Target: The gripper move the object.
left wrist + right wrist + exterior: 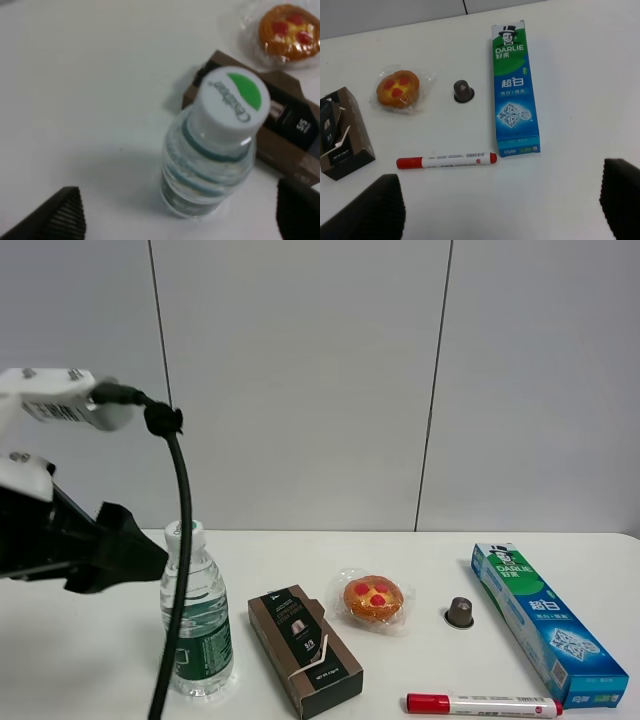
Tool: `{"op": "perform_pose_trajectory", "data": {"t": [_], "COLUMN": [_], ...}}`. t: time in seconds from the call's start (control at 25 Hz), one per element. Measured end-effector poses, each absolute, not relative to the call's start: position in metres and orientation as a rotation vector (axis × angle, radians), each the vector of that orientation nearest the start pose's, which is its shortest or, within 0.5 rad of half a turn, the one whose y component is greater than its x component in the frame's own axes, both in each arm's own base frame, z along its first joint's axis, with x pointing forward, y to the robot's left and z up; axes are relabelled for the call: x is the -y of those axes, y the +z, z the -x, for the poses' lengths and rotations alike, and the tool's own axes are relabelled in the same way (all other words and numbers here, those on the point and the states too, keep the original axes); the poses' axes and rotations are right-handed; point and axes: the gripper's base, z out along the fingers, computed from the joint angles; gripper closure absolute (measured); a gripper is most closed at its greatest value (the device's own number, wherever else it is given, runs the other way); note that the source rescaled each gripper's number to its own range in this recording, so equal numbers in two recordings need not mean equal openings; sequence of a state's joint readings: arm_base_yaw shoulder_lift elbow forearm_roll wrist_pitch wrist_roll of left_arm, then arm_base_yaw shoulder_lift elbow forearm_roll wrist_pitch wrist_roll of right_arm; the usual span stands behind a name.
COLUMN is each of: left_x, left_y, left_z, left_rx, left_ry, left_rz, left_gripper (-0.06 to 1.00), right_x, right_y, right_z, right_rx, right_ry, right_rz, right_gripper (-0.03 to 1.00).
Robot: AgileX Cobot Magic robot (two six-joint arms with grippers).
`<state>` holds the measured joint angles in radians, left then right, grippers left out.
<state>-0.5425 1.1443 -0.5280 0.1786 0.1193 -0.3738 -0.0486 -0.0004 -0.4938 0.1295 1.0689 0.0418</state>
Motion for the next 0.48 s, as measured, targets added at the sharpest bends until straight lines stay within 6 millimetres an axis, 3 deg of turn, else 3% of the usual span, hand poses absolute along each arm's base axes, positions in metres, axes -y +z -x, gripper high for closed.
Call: {"op": "perform_pose_trajectory", "data": {"t": [0.28,0.48], "left_x": [0.085,0.059], "left_y": [0.322,0.352], "left_z": [-0.145,-0.106], "left_rx": [-2.134,-2.176], "left_ry": [-0.299,-0.217], "left_rz": [-0.544,-0.626], "left_gripper": [0.26,0.26], "right_x": [-0.011,-0.011], "right_y": [0.275,0.275], "right_z": [0.004,0.004], "right_rx": [-2.053,-2.053], "right_ry": [0.151,0.151], "right_rz": [-0.087,-0.087], "right_gripper": [-0.03,-0.03]}}
